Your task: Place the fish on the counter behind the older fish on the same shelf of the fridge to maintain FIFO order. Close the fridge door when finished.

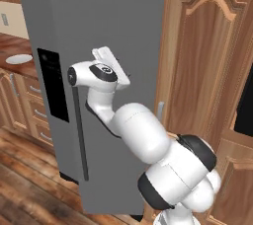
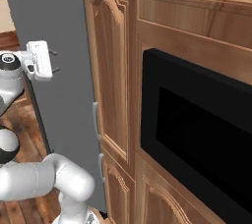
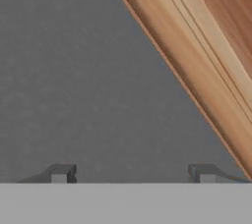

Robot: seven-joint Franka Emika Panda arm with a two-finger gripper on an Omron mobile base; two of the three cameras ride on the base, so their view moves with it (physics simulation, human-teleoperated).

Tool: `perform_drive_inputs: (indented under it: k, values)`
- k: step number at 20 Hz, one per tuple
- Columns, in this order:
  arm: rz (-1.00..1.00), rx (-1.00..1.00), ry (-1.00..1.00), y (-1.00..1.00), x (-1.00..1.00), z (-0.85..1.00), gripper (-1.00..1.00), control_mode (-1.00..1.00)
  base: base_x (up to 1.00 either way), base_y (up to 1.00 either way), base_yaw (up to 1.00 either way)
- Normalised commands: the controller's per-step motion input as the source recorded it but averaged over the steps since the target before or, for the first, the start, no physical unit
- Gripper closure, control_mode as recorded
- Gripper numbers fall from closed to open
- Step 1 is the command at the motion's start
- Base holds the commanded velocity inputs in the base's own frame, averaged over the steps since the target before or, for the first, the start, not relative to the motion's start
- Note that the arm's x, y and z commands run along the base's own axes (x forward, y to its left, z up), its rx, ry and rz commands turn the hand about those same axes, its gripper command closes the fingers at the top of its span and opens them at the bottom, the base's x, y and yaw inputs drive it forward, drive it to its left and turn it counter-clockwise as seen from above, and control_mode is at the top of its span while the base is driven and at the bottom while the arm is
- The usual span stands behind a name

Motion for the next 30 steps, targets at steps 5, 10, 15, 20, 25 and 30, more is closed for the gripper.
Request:
perform_drive_inputs:
  k: [5,10,15,20,25,30]
  values:
    - [-0.13,0.00,-0.02,-0.05,0.23,-0.15,-1.00,-1.00,0.00,0.00,0.00]
    - [-0.09,0.00,-0.04,-0.24,0.19,-0.23,-1.00,-1.00,0.00,0.00,0.00]
    - [-0.06,0.00,-0.05,-0.46,0.13,-0.28,-1.00,-1.00,0.00,0.00,0.00]
    - [-0.05,0.00,-0.05,-0.56,0.20,-0.25,-1.00,-1.00,0.00,0.00,0.00]
    - [-0.05,0.00,-0.04,-0.60,0.17,-0.25,-1.00,-1.00,0.00,0.00,0.00]
    - [-0.05,0.00,-0.05,-0.63,0.13,-0.22,-1.00,-1.00,0.00,0.00,0.00]
